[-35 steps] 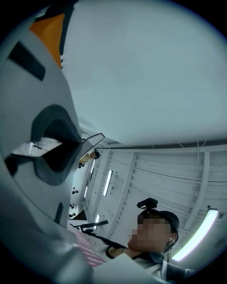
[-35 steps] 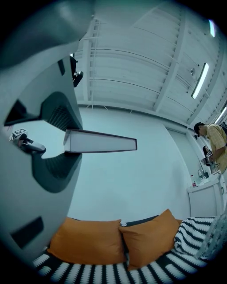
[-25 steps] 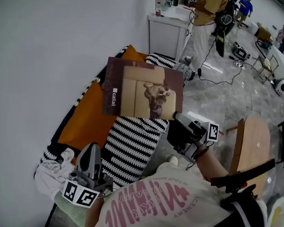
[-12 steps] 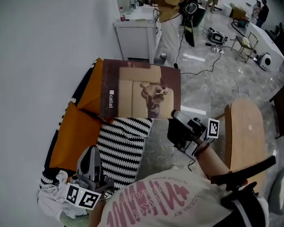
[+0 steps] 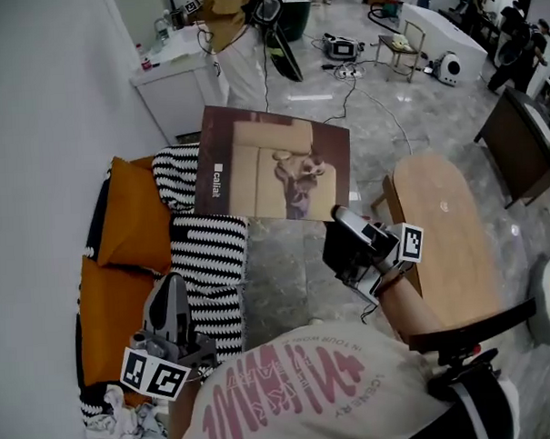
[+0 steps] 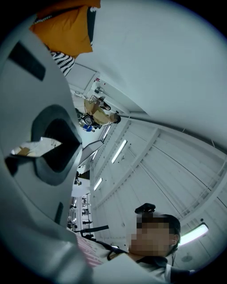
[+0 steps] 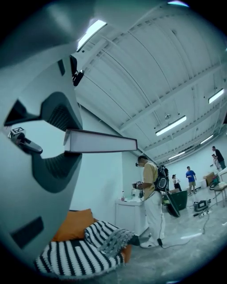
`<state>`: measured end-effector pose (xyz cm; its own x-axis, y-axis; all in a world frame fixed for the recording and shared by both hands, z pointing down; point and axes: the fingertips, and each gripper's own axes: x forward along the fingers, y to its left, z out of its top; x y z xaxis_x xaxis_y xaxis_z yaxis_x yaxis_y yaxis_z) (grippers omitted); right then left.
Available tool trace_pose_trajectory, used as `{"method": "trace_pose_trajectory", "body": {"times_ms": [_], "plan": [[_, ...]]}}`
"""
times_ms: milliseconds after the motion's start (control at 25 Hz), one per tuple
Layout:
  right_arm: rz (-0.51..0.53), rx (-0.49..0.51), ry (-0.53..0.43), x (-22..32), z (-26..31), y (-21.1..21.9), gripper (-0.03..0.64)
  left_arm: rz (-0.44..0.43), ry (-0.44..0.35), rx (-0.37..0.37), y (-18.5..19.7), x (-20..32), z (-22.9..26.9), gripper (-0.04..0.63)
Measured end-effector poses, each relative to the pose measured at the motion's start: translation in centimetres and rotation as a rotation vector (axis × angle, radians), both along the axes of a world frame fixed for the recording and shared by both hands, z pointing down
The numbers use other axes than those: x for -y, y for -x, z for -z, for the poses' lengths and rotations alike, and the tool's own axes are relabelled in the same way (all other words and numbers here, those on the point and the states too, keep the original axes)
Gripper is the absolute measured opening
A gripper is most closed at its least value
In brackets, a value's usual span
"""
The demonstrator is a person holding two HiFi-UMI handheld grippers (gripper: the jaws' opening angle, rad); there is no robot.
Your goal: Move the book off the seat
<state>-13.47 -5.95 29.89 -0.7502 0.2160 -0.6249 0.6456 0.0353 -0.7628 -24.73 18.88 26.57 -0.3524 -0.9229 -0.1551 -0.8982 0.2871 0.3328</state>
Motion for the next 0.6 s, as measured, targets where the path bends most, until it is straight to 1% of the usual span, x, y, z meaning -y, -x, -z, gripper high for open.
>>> {"method": "trace_pose_trajectory", "body": {"times_ms": [200,280,480,520,600], "plan": [[-0.111,0.009,0.005,5.5,0.4,-4.8,0.159,-0.098,0.005,-0.013,-2.2,6.4,0.4,0.008],[-0.166,0.008,0.008,7.0,-0.1,-6.1,0.159,-0.152,0.009,-0.011,-2.2,8.5,0.1,0.008],[-0.3,-0.002,0.014,9.3,-2.4,-7.4,0.158,-0.28,0.01,0.001,-0.3,12.9,-1.0,0.008],[-0.324,-0.006,0.017,9.9,-2.7,-8.0,0.158,-0.301,0.01,0.004,-0.4,13.8,-1.0,0.008],[-0.367,-0.01,0.024,11.1,-2.7,-10.4,0.158,-0.337,0.012,0.009,-1.9,15.7,-0.5,0.008]]}}
